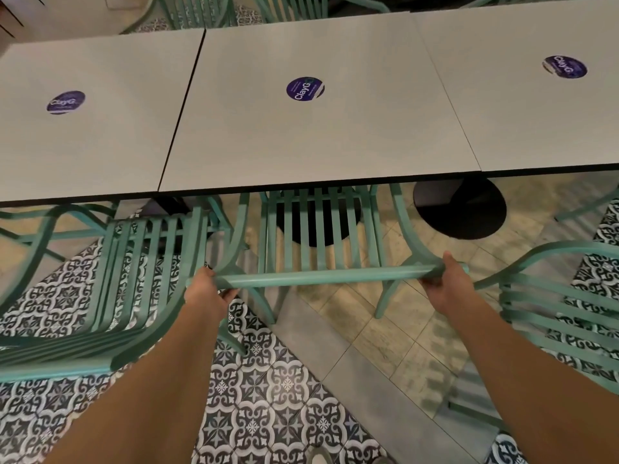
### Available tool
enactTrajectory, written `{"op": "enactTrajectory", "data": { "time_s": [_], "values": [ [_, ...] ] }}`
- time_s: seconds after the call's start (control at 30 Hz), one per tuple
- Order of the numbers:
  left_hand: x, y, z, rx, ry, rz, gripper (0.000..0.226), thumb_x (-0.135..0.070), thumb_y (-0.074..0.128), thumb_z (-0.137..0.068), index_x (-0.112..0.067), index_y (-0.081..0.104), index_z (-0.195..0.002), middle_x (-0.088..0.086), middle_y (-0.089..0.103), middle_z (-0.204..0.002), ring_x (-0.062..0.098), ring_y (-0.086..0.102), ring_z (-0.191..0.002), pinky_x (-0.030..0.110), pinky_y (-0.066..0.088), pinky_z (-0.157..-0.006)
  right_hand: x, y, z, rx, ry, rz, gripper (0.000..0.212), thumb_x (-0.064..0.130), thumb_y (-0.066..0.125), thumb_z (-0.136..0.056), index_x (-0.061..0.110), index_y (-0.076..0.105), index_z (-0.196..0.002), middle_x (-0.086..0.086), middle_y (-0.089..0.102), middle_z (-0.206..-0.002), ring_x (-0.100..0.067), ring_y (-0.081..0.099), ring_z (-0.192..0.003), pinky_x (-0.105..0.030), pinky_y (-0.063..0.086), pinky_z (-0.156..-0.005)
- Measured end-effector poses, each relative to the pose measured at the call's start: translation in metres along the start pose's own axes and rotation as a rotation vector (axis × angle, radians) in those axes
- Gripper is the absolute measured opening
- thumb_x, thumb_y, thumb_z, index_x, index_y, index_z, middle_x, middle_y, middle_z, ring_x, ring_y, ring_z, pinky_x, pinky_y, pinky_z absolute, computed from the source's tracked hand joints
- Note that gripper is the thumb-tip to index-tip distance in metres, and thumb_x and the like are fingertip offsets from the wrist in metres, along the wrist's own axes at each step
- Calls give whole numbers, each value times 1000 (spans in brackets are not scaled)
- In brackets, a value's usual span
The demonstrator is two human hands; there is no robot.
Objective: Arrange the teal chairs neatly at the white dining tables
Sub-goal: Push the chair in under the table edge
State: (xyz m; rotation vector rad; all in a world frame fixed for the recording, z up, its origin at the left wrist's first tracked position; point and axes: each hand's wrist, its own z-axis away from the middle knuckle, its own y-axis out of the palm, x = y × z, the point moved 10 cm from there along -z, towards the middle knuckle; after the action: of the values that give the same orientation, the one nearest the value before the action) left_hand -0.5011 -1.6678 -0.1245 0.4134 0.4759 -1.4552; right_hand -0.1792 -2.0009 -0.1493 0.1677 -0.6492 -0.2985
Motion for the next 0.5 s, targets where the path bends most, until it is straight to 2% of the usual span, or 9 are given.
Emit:
{"op": "enactTrajectory", "data": {
  "time_s": [0.13,0.27,0.4,0.5],
  "values": [
    [7,3,2,4,-4,-16,25,-21,58,-95,-9,50,-115,17,53,-117,30,60,-89,42,58,-84,3,-4,-1,-4,11,-20,48,26,57,-96,6,39,-136,-16,55,-126,-29,58,-116,-44,47,-101],
    [11,5,2,14,-13,-20,27,-19,61,-93,-5,51,-114,19,53,-115,31,62,-97,40,58,-83,9,-4,-4,5,-4,-11,46,27,55,-96,6,40,-135,-15,54,-130,-29,58,-115,-45,47,-101],
    [17,5,3,15,-28,-42,19,-19,60,-93,-6,52,-104,18,54,-113,31,62,-100,38,59,-82,13,-9,-14,-1,-9,10,38,30,57,-95,8,44,-123,-14,56,-129,-28,60,-111,-46,49,-98],
    [17,6,3,30,-23,-25,20,-17,60,-93,-7,52,-108,20,53,-116,32,60,-102,40,58,-83,12,-11,-16,-11,-11,23,45,30,57,-95,7,42,-131,-14,56,-128,-29,60,-111,-46,49,-98]
  ]
}}
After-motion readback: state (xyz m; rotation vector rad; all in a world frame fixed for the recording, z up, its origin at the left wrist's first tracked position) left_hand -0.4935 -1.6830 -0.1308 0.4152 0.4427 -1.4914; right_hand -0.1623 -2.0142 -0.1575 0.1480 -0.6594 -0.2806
